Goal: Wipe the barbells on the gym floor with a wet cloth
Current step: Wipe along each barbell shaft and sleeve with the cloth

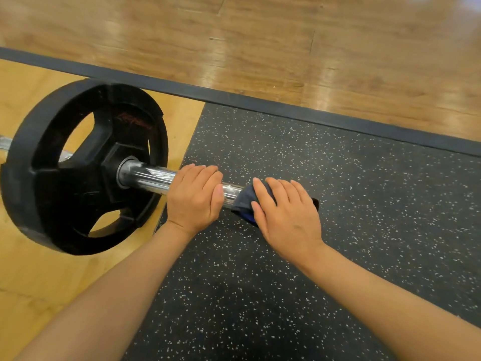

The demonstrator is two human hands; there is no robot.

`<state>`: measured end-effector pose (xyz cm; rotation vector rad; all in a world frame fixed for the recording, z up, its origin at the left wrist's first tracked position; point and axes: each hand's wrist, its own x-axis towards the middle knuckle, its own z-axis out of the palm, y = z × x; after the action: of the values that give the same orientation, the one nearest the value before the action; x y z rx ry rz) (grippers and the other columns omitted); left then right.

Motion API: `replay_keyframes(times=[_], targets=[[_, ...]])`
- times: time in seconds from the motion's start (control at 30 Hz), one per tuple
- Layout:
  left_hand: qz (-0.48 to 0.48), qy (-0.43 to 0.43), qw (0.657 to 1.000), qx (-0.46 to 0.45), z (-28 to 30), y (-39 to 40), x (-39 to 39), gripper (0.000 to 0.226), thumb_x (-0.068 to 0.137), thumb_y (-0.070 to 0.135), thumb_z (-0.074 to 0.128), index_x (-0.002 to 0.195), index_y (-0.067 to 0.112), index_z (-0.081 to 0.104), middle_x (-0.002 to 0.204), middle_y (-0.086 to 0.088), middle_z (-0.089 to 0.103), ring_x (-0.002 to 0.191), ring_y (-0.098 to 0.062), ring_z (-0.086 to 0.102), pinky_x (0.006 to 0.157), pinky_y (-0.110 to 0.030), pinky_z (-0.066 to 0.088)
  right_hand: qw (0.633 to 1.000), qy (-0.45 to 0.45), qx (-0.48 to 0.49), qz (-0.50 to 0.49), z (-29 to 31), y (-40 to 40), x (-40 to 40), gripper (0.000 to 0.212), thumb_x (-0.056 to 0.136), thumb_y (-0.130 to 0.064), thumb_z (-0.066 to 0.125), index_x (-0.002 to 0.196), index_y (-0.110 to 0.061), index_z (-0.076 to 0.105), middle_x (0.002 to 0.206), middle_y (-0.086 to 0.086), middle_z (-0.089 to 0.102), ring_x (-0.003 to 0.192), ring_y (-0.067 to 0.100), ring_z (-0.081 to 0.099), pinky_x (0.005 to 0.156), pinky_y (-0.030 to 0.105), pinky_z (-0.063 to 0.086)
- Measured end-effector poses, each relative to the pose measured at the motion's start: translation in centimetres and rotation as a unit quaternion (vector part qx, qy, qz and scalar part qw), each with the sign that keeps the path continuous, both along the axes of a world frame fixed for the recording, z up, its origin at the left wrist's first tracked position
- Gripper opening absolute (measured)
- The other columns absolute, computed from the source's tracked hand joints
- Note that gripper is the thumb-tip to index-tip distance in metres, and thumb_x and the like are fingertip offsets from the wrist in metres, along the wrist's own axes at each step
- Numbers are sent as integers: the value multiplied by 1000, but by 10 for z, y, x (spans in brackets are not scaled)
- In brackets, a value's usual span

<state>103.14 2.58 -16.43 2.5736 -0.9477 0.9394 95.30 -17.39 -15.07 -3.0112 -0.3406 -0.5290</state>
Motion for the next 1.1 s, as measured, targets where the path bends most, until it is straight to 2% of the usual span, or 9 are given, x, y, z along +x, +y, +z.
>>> replay_keyframes(times=[0.13,0.2,0.3,0.4,0.6,0.73,0.87,1.0,1.1], targets=[[-11,-16,1000,-10,0,1,2,36,97,18,39,90,4,71,90,-9,70,75,-29,62,75,-39,47,996,9,-43,79,0,-34,-19,48,105,-30,35,146,-9,48,141,19,55,125,38,55,110,51,37],[-14,-17,1000,-18,0,1,0,35,97,17,39,89,4,71,90,-9,70,74,-28,61,73,-39,47,996,12,-47,72,1,-42,-29,49,102,-27,38,147,-7,45,144,19,52,132,40,50,111,53,35],[-1,-11,1000,-18,-2,0,-3,34,97,17,40,90,4,71,93,-8,71,75,-29,60,76,-39,47,999,5,-28,23,-1,-15,-14,48,103,-28,36,141,-3,53,132,18,61,123,38,57,108,53,40],[-7,-4,1000,-7,-2,2,-3,35,99,18,39,94,4,71,95,-9,70,77,-30,60,79,-41,47,999,19,-20,28,1,14,5,50,104,-33,33,139,-5,55,127,15,64,114,36,62,104,48,46],[-2,0,1000,-9,-2,3,-4,34,98,18,39,94,4,70,92,-9,69,74,-29,58,78,-40,46,993,20,-67,95,3,-31,-25,48,107,-32,34,150,-13,40,150,14,47,134,38,47,113,52,34],[26,-9,999,-21,-4,-2,-8,35,98,19,40,94,6,72,97,-8,71,81,-27,62,89,-40,47,996,16,-67,59,2,-21,-20,49,107,-33,32,150,-12,43,147,15,51,131,40,50,111,54,37],[14,-7,1000,-11,-3,1,-5,35,99,19,40,97,4,72,100,-10,71,84,-29,63,89,-42,48,996,40,-45,71,1,10,3,51,107,-39,29,151,-16,38,147,13,50,129,38,51,108,53,40],[4,-5,1000,-11,-3,2,-3,36,99,20,38,95,5,71,97,-9,71,80,-29,63,84,-40,48,992,20,-60,114,-2,-33,-22,50,106,-31,41,153,-19,32,156,10,39,138,40,42,114,54,33],[20,-14,999,-32,-5,-2,-6,35,98,18,40,93,6,73,98,-8,72,81,-27,64,89,-40,47,994,23,-53,96,-3,-51,-36,52,104,-25,45,153,-18,32,156,10,40,142,41,37,116,53,30]])
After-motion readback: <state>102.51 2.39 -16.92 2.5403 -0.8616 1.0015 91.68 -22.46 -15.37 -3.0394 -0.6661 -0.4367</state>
